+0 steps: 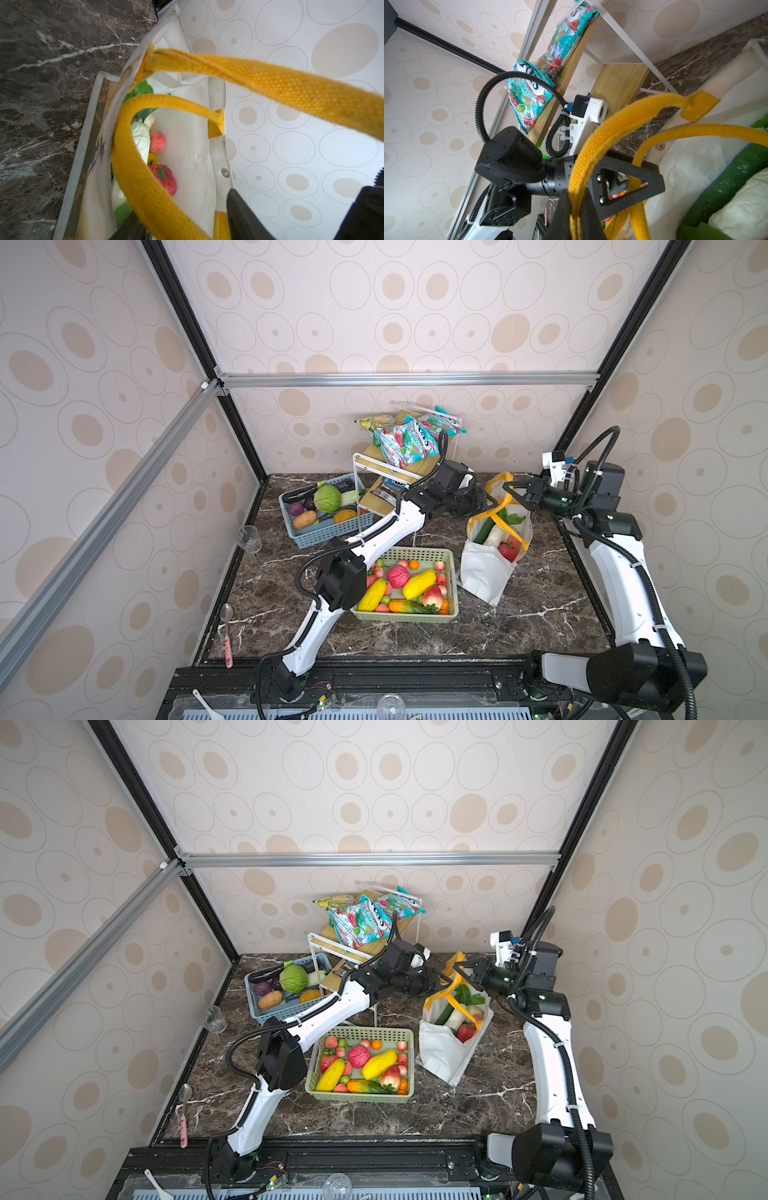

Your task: Place the food into the grocery bag and tie it

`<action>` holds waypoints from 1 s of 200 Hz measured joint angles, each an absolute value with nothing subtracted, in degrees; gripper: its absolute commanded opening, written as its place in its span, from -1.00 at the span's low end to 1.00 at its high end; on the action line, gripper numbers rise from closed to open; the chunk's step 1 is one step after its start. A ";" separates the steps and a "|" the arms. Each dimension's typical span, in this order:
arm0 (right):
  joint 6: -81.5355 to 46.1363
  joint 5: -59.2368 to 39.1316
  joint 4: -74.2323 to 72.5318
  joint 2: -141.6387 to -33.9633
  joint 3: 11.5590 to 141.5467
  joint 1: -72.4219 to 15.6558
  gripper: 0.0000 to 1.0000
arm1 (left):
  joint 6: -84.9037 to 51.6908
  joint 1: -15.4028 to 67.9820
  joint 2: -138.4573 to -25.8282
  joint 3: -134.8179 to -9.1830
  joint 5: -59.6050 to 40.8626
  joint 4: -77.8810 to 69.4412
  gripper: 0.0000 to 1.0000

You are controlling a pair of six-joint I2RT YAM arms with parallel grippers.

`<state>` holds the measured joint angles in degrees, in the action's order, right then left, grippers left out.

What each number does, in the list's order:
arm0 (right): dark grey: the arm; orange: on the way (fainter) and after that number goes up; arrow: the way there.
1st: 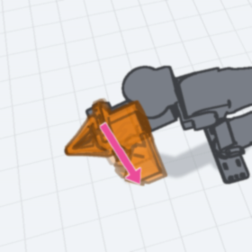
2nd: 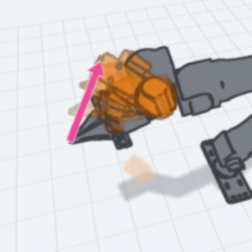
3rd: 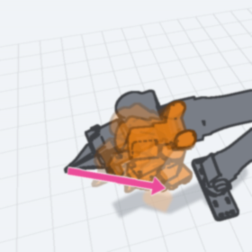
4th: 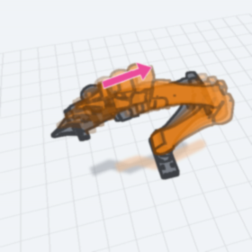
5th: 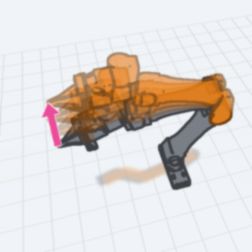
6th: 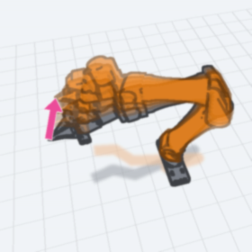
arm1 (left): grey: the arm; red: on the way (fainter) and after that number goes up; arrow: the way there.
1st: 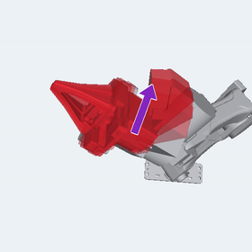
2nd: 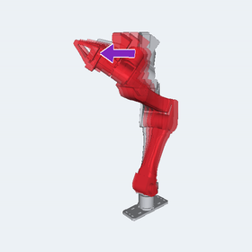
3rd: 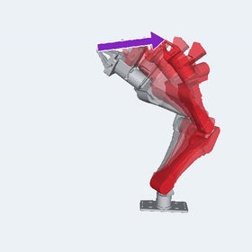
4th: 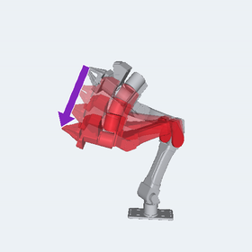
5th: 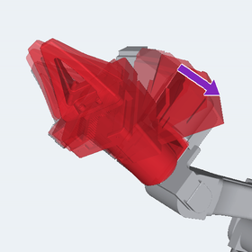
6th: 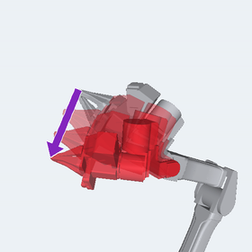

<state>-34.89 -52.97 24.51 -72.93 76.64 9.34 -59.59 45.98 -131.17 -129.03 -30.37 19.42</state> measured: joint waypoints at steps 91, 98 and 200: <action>-33.87 -52.40 28.08 -70.70 76.64 9.34 -0.83 | -59.81 45.95 -131.76 -132.14 -30.13 15.40 -0.87; -33.69 -52.16 28.56 -70.48 76.64 9.34 -0.82 | -59.44 45.93 -131.55 -132.27 -29.76 15.25 -0.88; -33.58 -48.16 31.90 -69.17 76.47 9.80 -0.69 | -55.11 45.87 -123.81 -130.67 -29.74 13.02 -1.00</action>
